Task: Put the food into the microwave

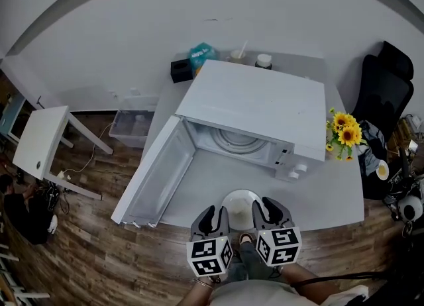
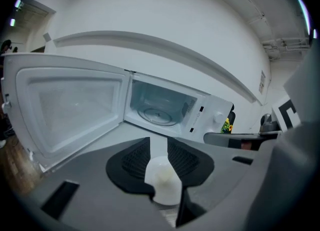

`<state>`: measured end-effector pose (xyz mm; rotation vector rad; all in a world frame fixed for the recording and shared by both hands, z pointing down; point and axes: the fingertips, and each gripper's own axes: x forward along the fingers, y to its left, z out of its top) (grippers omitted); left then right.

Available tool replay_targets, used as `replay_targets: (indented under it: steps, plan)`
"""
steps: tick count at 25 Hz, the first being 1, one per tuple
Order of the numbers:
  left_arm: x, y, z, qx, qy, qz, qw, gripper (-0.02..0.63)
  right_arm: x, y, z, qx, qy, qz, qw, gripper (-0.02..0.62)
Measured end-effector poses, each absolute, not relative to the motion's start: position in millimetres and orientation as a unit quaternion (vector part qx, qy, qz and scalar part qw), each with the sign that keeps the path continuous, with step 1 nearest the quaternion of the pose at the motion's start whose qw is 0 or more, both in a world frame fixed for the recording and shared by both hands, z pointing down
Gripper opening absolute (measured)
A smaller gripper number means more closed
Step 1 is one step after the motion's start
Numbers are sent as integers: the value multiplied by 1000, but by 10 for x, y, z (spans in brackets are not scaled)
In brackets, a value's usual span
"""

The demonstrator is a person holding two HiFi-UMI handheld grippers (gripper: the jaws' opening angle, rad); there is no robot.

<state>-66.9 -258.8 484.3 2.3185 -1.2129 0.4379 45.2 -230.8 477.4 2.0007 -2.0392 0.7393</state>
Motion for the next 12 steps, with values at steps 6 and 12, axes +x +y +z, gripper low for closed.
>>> replay_targets:
  steps: [6,12]
  plan:
    - [-702,-2545,5359,830,-445,195,275,104,603,-2192,5283,688,-653,294,118,86]
    - [-703,-2438,5787,814,-439,219,312,103,710,-2037,5730,697,-620,334,136,86]
